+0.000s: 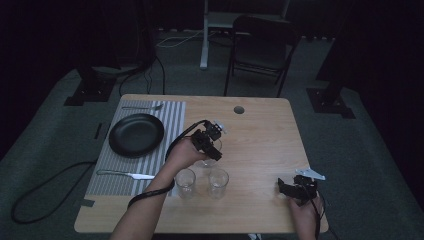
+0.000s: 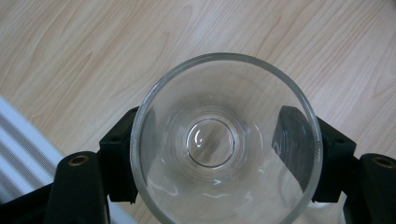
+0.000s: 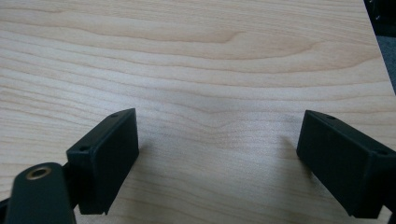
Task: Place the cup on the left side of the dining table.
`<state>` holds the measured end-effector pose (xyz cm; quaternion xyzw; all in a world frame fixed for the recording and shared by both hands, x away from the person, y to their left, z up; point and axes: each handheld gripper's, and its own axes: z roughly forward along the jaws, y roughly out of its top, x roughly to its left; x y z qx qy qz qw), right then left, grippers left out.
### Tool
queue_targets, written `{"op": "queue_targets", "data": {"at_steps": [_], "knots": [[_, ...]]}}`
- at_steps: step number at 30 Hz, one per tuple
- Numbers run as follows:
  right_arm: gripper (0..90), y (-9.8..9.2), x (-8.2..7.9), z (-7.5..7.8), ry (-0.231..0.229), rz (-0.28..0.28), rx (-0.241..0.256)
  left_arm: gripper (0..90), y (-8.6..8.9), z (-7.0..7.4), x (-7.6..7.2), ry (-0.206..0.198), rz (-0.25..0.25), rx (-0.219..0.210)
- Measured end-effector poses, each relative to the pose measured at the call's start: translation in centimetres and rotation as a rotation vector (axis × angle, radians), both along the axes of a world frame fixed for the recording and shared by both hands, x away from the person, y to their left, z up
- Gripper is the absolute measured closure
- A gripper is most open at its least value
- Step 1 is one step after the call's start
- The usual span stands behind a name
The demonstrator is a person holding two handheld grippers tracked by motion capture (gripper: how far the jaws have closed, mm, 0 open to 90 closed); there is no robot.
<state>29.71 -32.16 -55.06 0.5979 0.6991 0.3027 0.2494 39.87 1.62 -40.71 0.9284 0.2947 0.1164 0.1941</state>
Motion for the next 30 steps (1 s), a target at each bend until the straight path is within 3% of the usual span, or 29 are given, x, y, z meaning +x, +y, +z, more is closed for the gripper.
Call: {"op": "queue_targets", "data": {"at_steps": [16,30], "knots": [[12.3,0.0,0.0,0.0,0.000,0.000,0.000,29.2,4.9,0.4,0.1,-0.007,0.099,0.002],[12.4,0.0,0.0,0.0,0.000,0.000,-0.001,29.2,10.3,0.3,-0.1,-0.006,0.199,0.000]]}}
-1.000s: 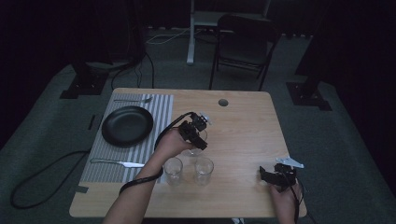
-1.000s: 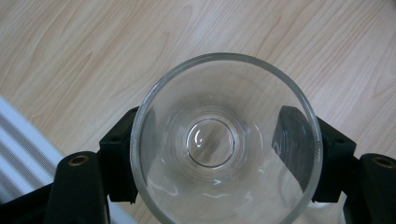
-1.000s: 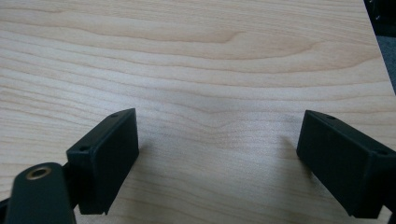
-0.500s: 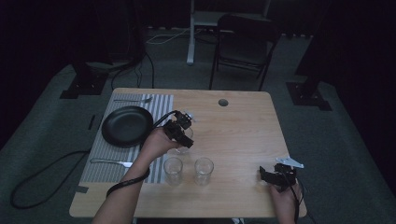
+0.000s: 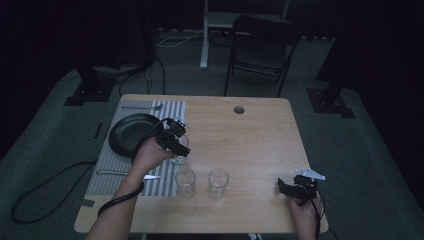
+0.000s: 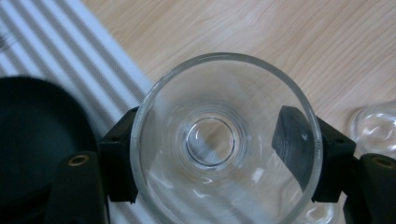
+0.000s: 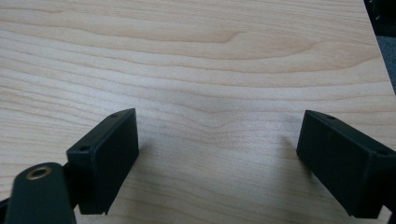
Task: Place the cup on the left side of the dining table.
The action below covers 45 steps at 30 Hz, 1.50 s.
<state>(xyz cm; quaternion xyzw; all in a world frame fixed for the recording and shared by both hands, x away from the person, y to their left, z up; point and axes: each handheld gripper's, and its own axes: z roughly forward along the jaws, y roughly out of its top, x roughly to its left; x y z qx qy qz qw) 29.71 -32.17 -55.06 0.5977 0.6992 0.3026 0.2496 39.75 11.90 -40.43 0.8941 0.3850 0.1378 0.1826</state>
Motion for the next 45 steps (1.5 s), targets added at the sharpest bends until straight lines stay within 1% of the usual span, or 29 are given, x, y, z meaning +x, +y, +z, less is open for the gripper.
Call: {"op": "queue_targets", "data": {"at_steps": [1,5,6,8,12,13,15,16,17,19,22,24,26,28,32,34,36,37,40,42,44,45], "knots": [[12.4,0.0,0.0,0.0,0.000,0.000,0.000,29.2,0.4,0.0,0.0,0.002,0.002,0.006],[12.4,0.0,0.0,0.0,0.000,0.000,0.000,29.2,1.7,-0.3,-0.3,-0.005,0.041,0.009],[12.4,0.0,0.0,0.0,0.000,0.000,0.000,29.2,2.0,-0.4,-0.3,-0.005,0.043,0.013],[12.4,0.0,0.0,0.0,0.000,0.000,0.001,29.2,2.7,-0.5,-0.4,0.000,0.058,0.010],[12.4,0.0,0.0,0.0,0.000,0.000,0.000,29.2,4.0,-0.8,-0.5,-0.003,0.087,-0.003],[12.4,0.0,0.0,0.0,0.000,0.000,0.000,29.2,4.3,-0.9,-0.5,0.001,0.093,0.001],[12.4,0.0,0.0,0.0,0.000,0.000,0.001,29.2,4.8,-1.1,-0.5,-0.008,0.114,-0.004],[12.4,0.0,0.0,0.0,0.000,0.000,0.000,29.2,5.0,-1.3,-0.5,0.000,0.118,-0.004],[12.4,0.0,0.0,0.0,0.000,0.000,0.000,29.2,5.2,-1.5,-0.5,-0.002,0.129,-0.013],[12.4,0.0,0.0,0.0,0.000,-0.001,0.000,29.2,5.6,-1.8,-0.5,0.006,0.139,-0.022],[12.4,0.0,0.0,0.0,0.000,-0.001,0.000,29.2,6.1,-2.2,-0.4,0.011,0.152,-0.019],[12.4,0.0,0.0,0.0,0.000,-0.001,0.000,29.2,6.4,-2.5,-0.4,0.009,0.164,-0.027],[12.5,0.0,0.0,0.0,0.000,-0.001,0.000,29.2,6.6,-2.7,-0.3,0.018,0.175,-0.031],[12.5,0.0,0.0,0.0,0.000,-0.001,0.000,29.2,6.9,-3.0,-0.4,0.006,0.195,-0.041],[12.4,0.0,0.0,0.0,0.000,-0.001,0.000,29.2,7.5,-3.5,-0.4,0.003,0.213,-0.054],[12.4,0.0,0.0,0.0,0.000,-0.001,0.000,29.2,7.9,-3.9,-0.5,0.005,0.229,-0.068],[12.5,0.0,0.0,0.0,0.000,0.000,0.000,29.2,8.1,-4.4,-0.6,-0.002,0.230,-0.070],[12.5,0.0,0.0,0.0,0.000,0.000,0.000,29.2,8.3,-4.5,-0.6,-0.002,0.240,-0.084],[12.5,0.0,0.0,0.0,-0.001,0.000,-0.001,29.2,8.5,-4.7,-0.9,-0.031,0.255,-0.115],[12.5,0.0,0.0,0.0,0.000,-0.001,0.000,29.1,8.6,-4.8,-0.9,-0.038,0.259,-0.123],[12.5,0.0,0.0,0.0,-0.001,-0.001,0.000,28.9,8.6,-4.9,-1.0,-0.055,0.276,-0.134],[12.5,0.0,0.0,0.0,-0.001,0.000,0.000,28.8,8.7,-5.0,-1.1,-0.062,0.281,-0.148]]}}
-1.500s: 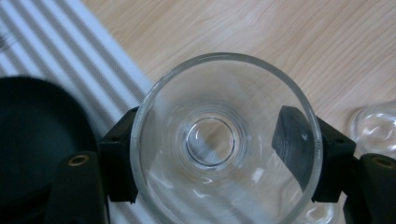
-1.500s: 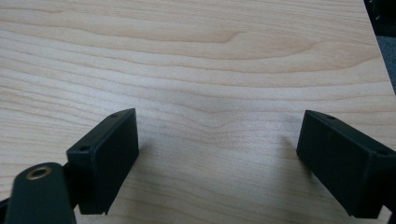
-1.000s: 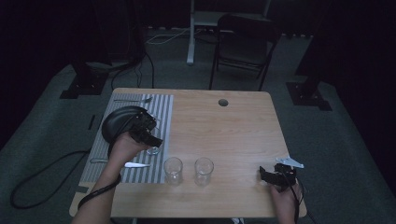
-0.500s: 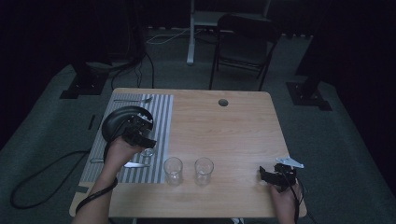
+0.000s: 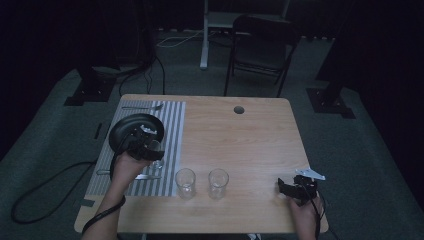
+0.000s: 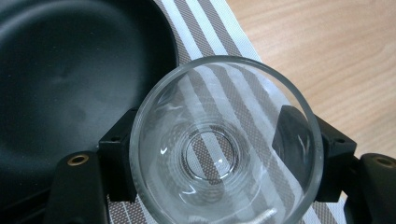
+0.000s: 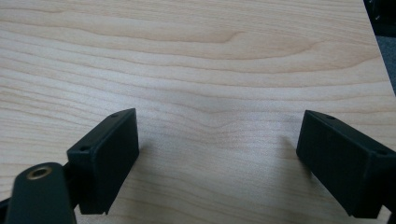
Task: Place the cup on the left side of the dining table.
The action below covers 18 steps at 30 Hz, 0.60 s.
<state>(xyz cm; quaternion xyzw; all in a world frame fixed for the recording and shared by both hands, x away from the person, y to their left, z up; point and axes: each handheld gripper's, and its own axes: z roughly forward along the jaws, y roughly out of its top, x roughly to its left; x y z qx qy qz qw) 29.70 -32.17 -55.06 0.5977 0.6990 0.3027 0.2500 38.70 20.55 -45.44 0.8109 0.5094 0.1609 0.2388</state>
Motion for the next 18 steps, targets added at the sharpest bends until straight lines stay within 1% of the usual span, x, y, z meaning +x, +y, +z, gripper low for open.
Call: {"op": "queue_targets", "data": {"at_steps": [1,3,4,5,7,8,9,10,11,13,16,17,18], "knots": [[12.5,0.0,0.0,0.0,0.000,-0.001,0.000,28.6,0.1,-0.1,-0.1,-0.007,0.002,-0.015],[12.5,0.0,0.0,0.0,0.000,0.000,0.000,26.9,0.4,0.1,-0.2,-0.034,0.013,-0.057],[12.5,0.0,0.0,0.0,0.000,0.000,0.000,25.3,0.5,0.2,-0.2,-0.037,0.026,-0.062],[12.5,0.0,0.0,0.0,0.000,0.000,0.000,18.6,0.6,0.2,-0.2,-0.038,0.027,-0.067],[12.5,0.0,0.0,0.0,0.000,0.000,0.000,16.4,0.7,0.2,-0.3,-0.036,0.037,-0.063],[12.5,0.0,0.0,0.0,0.000,0.000,0.000,7.9,0.7,0.2,-0.4,-0.036,0.036,-0.057],[12.5,0.0,0.0,0.0,0.000,0.000,0.000,5.8,0.8,0.2,-0.5,-0.043,0.041,-0.060],[12.5,0.0,0.0,0.0,0.000,0.000,0.000,5.7,0.9,0.2,-0.7,-0.049,0.050,-0.060],[12.5,0.0,0.0,0.0,0.000,0.000,0.000,1.5,1.0,0.1,-0.7,-0.050,0.057,-0.061],[12.5,0.0,0.0,0.0,0.000,0.000,0.000,0.1,1.2,0.0,-1.1,-0.075,0.062,-0.073],[12.5,0.0,0.0,0.0,0.000,0.000,0.000,0.1,1.5,-0.2,-1.6,-0.093,0.091,-0.074],[12.5,0.0,0.0,0.0,0.000,0.000,0.000,0.1,1.6,-0.3,-1.8,-0.101,0.088,-0.073],[12.5,0.0,0.0,0.0,0.000,0.000,0.000,0.1,1.6,-0.5,-1.9,-0.089,0.081,-0.054]]}}
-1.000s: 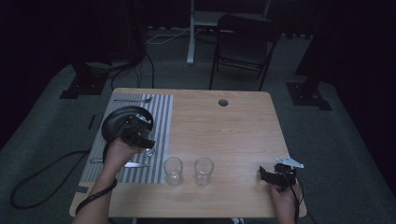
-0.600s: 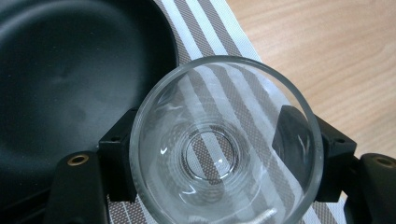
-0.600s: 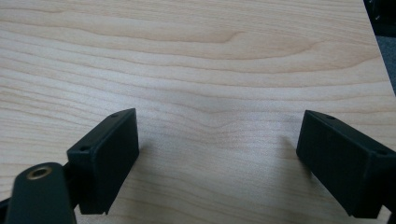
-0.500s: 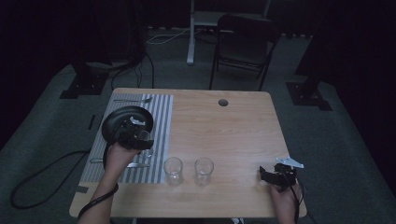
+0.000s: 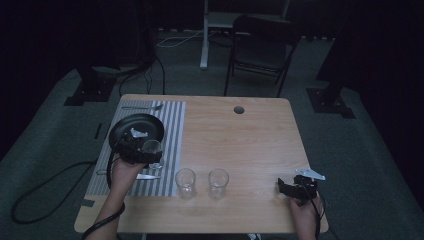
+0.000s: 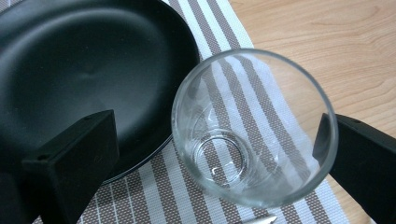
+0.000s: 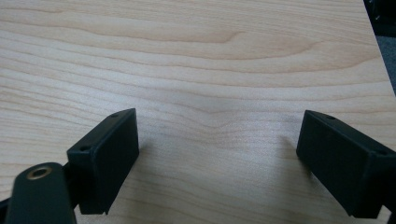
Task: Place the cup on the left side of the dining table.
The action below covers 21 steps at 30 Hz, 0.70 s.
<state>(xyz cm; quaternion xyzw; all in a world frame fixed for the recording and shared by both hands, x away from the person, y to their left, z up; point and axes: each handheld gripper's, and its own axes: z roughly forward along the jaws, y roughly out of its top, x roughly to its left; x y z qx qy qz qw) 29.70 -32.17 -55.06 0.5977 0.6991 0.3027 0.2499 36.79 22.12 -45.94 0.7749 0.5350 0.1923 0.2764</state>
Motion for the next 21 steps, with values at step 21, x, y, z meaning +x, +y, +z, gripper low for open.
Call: {"op": "queue_targets", "data": {"at_steps": [21], "knots": [[12.5,0.0,0.0,0.0,0.000,0.000,0.000,0.1,3.5,-2.6,-3.7,0.012,0.059,-0.048]]}}
